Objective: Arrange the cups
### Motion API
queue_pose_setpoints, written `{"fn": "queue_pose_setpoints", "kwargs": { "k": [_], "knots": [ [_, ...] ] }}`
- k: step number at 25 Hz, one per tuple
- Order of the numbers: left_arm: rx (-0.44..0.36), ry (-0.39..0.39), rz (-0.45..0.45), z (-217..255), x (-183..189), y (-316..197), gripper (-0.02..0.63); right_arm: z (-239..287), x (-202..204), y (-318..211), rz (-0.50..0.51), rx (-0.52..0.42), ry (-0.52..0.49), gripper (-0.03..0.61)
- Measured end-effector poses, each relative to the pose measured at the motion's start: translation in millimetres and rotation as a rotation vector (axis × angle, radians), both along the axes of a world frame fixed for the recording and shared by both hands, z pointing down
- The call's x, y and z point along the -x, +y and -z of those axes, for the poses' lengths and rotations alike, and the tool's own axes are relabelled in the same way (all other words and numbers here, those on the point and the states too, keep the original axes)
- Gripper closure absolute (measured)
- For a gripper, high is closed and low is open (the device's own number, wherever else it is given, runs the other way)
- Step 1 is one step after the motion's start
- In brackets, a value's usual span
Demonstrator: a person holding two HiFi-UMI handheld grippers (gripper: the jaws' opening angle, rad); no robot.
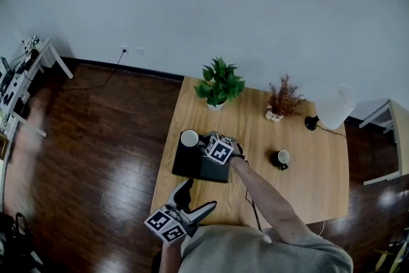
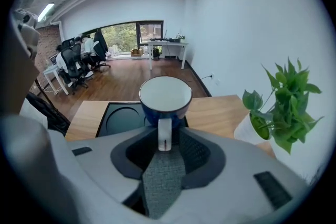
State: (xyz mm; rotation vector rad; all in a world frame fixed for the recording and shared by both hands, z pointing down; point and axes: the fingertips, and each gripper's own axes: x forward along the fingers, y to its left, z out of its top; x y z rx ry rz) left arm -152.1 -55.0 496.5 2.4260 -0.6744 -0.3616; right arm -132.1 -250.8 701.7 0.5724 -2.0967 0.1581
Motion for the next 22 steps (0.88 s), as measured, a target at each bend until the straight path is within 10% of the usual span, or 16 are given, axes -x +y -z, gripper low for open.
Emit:
{"fn": "queue_pose_setpoints", "kwargs": {
  "k": [12,22],
  "knots": [
    [-0.066,-0.034,-0.165,26,-59,-3,0.137,100,-149,110,-0.397,-0.198,-0.374,0.431],
    [-0.135,-0.068,-0.436,38,-169,11,0.137,94,-342,221,-0.863,-0.311,-0.338,0.434]
  ]
}}
